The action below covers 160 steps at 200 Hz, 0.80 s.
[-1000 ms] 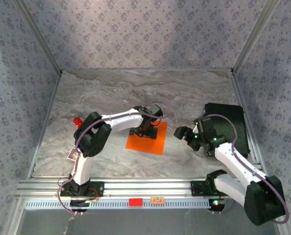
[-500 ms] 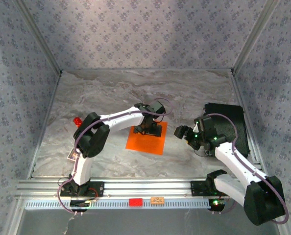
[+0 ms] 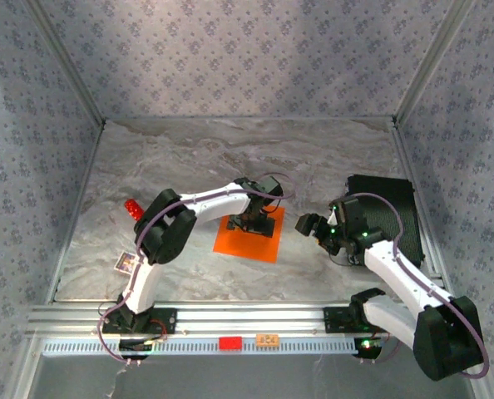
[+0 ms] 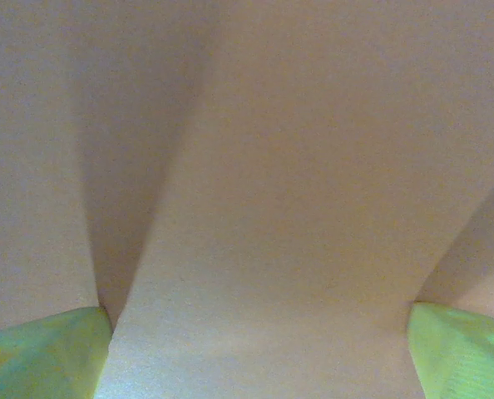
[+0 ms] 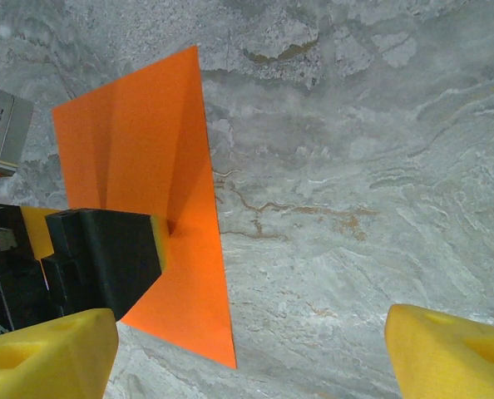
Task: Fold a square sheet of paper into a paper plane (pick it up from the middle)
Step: Move the square sheet of paper to the center of the table, then first fold the square sheet of paper in half at the center of the table.
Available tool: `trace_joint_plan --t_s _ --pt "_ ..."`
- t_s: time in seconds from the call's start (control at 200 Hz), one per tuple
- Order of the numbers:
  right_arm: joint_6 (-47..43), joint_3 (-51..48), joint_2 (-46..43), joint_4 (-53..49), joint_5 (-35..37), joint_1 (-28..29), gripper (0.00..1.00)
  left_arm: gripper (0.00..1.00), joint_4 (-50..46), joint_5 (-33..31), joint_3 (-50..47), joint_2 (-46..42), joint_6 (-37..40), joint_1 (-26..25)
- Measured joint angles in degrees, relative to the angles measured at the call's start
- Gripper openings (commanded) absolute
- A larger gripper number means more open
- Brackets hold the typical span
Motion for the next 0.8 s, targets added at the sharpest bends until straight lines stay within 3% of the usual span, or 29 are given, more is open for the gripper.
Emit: trace_joint_plan --t_s 0.799 --pt "0.02 -0.09 -0.61 0.07 0.0 -0.74 0.86 0.82 2.6 -0.72 -2.91 -1.81 0.17 0.0"
